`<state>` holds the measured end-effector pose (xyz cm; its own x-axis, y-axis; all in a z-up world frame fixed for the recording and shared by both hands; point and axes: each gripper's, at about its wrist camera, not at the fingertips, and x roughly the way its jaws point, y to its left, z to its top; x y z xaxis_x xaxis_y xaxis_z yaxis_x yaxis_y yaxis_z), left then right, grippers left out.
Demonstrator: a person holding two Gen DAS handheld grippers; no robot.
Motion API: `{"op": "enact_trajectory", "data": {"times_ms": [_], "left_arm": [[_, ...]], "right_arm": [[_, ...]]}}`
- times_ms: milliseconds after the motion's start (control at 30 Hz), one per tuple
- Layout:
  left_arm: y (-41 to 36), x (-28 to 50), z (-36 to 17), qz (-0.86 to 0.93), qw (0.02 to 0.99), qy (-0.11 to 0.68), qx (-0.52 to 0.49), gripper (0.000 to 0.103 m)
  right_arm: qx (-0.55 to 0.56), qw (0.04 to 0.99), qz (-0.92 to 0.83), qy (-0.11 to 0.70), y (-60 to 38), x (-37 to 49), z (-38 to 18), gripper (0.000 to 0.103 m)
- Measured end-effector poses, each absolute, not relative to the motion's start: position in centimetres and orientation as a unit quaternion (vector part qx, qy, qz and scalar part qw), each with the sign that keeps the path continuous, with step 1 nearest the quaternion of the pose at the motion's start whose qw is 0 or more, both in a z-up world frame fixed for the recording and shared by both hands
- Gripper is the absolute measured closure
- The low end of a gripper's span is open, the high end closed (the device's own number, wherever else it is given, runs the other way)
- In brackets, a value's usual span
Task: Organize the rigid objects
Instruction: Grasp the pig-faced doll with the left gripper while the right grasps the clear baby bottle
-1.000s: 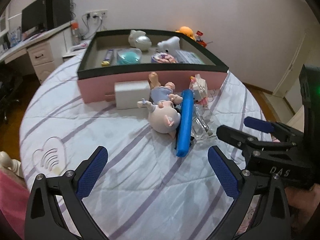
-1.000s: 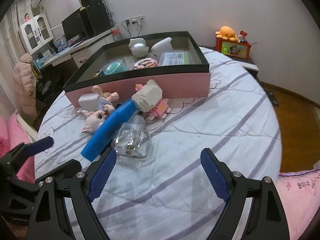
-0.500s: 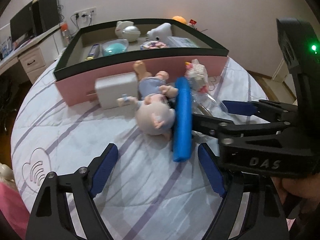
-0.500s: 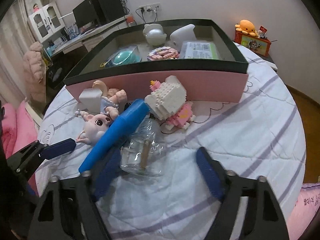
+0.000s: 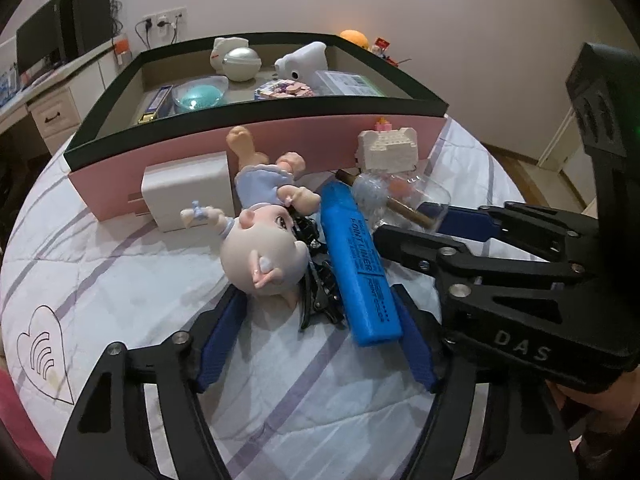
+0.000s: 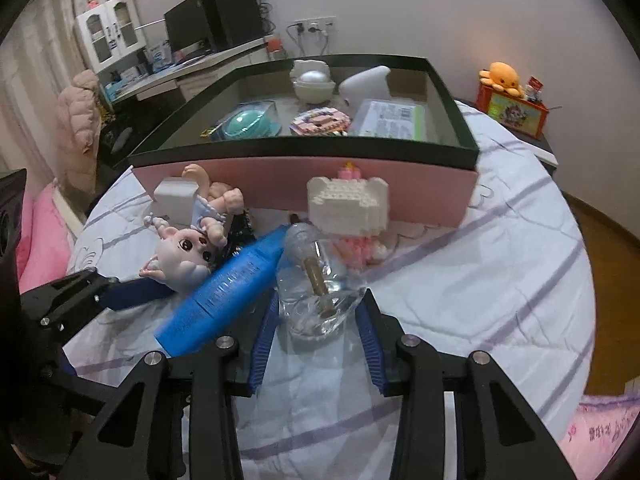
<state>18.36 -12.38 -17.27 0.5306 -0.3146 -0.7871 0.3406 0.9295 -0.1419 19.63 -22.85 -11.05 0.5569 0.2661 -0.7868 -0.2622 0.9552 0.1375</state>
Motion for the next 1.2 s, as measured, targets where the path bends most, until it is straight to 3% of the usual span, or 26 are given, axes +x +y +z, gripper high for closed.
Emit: {"op": "enact_trajectory", "data": {"times_ms": [367, 433, 567, 700, 833, 1200], "left_arm": [[-11.8, 18.6, -17.0, -0.197, 0.87, 0.452, -0.015, 0.063], [-11.9, 18.4, -17.0, -0.194, 0.871, 0.451, -0.013, 0.062], [-12.5, 18.7, -17.0, -0.19, 0.873, 0.45, -0.017, 0.051], [-12.7, 18.9, -16.7, -0.196, 0.872, 0.447, -0.021, 0.053], [-12.9, 18.7, -16.7, -0.219, 0.867, 0.446, -0.024, 0.064], [-12.6, 20.1, -17.1, -0.211, 0.873, 0.438, -0.041, 0.056]], "right_arm": [[0.018, 0.878, 0.162, 0.45, -24.3, 20.1, -11.1, 0.069], [0.023, 0.878, 0.16, 0.45, -24.7, 19.8, -11.3, 0.069], [0.024, 0.878, 0.159, 0.45, -24.9, 19.8, -11.5, 0.069], [0.023, 0.879, 0.155, 0.45, -25.0, 20.1, -11.4, 0.069], [0.022, 0.879, 0.156, 0.45, -25.1, 20.1, -11.3, 0.069], [0.032, 0.877, 0.156, 0.454, -25.2, 20.3, -11.4, 0.069]]}}
